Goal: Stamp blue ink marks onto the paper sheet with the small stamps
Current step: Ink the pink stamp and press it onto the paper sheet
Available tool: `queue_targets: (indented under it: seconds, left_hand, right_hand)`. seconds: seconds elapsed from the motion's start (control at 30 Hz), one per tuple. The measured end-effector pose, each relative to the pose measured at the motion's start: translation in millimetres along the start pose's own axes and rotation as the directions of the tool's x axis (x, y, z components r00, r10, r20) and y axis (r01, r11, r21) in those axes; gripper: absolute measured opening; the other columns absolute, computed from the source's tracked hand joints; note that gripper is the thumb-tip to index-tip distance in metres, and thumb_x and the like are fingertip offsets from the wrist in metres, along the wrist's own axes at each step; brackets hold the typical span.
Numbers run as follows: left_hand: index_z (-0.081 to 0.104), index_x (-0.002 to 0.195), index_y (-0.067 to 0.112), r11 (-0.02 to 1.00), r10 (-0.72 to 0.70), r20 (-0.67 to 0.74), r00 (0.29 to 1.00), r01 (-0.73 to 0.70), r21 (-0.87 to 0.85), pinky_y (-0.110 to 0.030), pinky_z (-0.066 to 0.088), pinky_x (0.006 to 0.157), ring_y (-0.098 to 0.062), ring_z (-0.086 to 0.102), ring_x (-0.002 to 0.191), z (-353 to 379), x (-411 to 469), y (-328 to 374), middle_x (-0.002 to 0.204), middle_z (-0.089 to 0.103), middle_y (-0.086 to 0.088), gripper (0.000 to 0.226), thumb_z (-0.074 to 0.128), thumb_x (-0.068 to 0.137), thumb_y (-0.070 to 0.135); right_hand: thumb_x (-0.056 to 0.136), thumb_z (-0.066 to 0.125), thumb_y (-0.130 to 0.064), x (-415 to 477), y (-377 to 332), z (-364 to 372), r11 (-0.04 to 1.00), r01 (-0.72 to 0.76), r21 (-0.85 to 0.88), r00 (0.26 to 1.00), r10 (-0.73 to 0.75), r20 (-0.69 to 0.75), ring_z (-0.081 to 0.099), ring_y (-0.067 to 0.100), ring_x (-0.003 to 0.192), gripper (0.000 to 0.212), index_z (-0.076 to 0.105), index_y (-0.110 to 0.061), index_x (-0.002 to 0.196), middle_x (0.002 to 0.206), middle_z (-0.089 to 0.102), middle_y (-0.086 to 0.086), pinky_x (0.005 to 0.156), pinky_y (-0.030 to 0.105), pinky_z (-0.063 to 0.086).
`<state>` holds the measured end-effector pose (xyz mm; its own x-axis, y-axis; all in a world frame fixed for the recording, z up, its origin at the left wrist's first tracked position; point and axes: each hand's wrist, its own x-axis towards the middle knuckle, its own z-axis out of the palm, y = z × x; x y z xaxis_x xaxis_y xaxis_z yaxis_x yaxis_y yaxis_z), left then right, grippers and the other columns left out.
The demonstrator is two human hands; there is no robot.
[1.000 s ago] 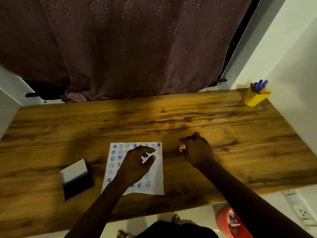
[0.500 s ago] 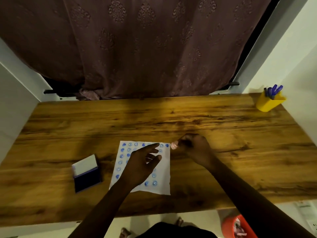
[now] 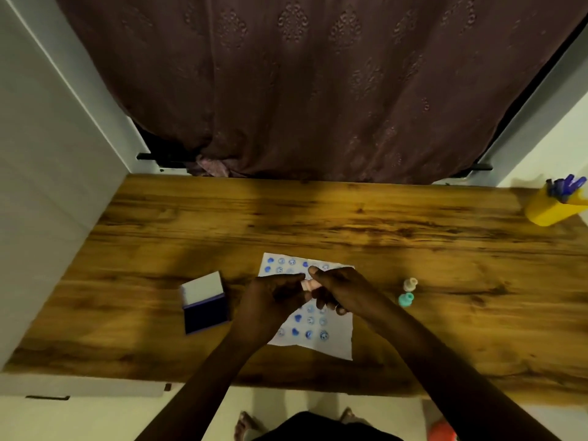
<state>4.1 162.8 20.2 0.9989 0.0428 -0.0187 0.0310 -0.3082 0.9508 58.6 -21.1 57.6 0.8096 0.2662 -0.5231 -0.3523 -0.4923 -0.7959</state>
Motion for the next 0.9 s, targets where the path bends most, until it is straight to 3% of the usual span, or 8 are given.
queue_targets:
  seconds: [0.07,0.23,0.37,0.5,0.63,0.73,0.8,0.9]
  left_hand:
    - [0.081,0.116,0.024,0.998,0.009,0.0,1.0,-0.009,-0.057,-0.038,0.062,0.094,-0.014,0.078,0.106,-11.5,-5.3,-3.1,0.113,0.082,0.004,0.032,0.084,0.086,0.012]
    - [0.083,0.101,0.038,0.994,-0.021,-0.037,0.999,0.016,-0.108,-0.02,0.062,0.076,-0.006,0.081,0.091,-40.2,-19.4,-9.3,0.097,0.083,0.018,0.027,0.086,0.083,0.019]
    - [0.084,0.094,0.034,0.98,-0.136,-0.132,0.982,0.114,-0.161,-0.041,0.066,0.078,-0.017,0.082,0.086,-72.0,-29.3,-27.7,0.089,0.085,0.003,0.023,0.09,0.077,0.02]
    - [0.081,0.102,0.011,0.965,-0.197,-0.225,0.954,0.148,-0.216,-0.045,0.067,0.079,-0.02,0.082,0.087,-112.8,-42.1,-47.4,0.091,0.084,-0.006,0.031,0.086,0.073,0.023]
    - [0.081,0.094,0.036,0.988,-0.149,-0.286,0.947,0.134,-0.07,-0.023,0.065,0.072,-0.007,0.081,0.084,-148.1,-55.6,-62.9,0.087,0.084,0.01,0.012,0.081,0.084,0.028]
    - [0.081,0.103,0.015,0.993,-0.109,-0.311,0.944,0.117,0.006,-0.022,0.064,0.075,-0.006,0.08,0.09,-164.9,-62.6,-72.6,0.095,0.084,0.002,0.016,0.08,0.088,0.021]
    - [0.081,0.101,0.015,0.994,-0.082,-0.319,0.944,0.099,0.038,-0.021,0.063,0.076,-0.007,0.08,0.091,-172.0,-67.5,-77.2,0.098,0.083,-0.003,0.011,0.079,0.09,0.017]
    - [0.079,0.102,0.021,0.996,-0.082,-0.321,0.943,0.09,0.008,-0.019,0.062,0.075,-0.007,0.08,0.094,-177.1,-73.6,-79.4,0.1,0.083,0.0,0.013,0.078,0.091,0.015]
  right_hand:
    - [0.097,0.05,-0.062,4.2,0.4,9.0,1.0,0.023,-0.018,0.997,-0.022,0.068,0.055,0.004,0.051,0.058,0.077,-0.011,0.094,0.064,0.07,-0.002,0.049,0.018,0.041]
    - [0.095,0.059,-0.057,14.4,-4.3,30.2,0.993,0.121,0.016,0.977,-0.122,0.173,0.056,0.002,0.058,0.042,0.076,-0.019,0.092,0.068,0.069,-0.006,0.055,0.017,0.044]
    - [0.088,0.072,-0.048,24.0,-14.4,44.3,0.98,0.194,-0.051,0.969,-0.184,0.166,0.062,-0.002,0.064,0.024,0.075,-0.024,0.091,0.075,0.072,-0.01,0.06,0.018,0.049]
    - [0.083,0.077,-0.05,30.7,-28.6,67.5,0.96,0.259,-0.108,0.962,-0.246,0.121,0.069,0.0,0.07,0.024,0.075,-0.026,0.088,0.083,0.076,-0.008,0.061,0.018,0.05]
    - [0.084,0.076,-0.05,40.0,-38.9,106.8,0.878,0.343,-0.334,0.939,-0.329,0.1,0.067,0.004,0.079,0.026,0.071,-0.025,0.09,0.085,0.073,-0.009,0.066,0.019,0.048]
    - [0.089,0.074,-0.041,45.9,-42.7,137.8,0.817,0.401,-0.414,0.914,-0.386,0.124,0.067,0.009,0.084,0.022,0.07,-0.021,0.097,0.092,0.074,-0.003,0.069,0.026,0.05]
    - [0.095,0.068,-0.035,50.4,-42.1,158.4,0.751,0.456,-0.478,0.886,-0.437,0.159,0.07,0.017,0.093,0.022,0.069,-0.015,0.103,0.101,0.075,0.005,0.076,0.026,0.052]
    - [0.103,0.055,-0.032,57.6,-39.7,182.7,0.643,0.485,-0.593,0.866,-0.45,0.219,0.065,0.028,0.119,0.033,0.065,-0.009,0.124,0.129,0.068,0.014,0.102,0.033,0.052]
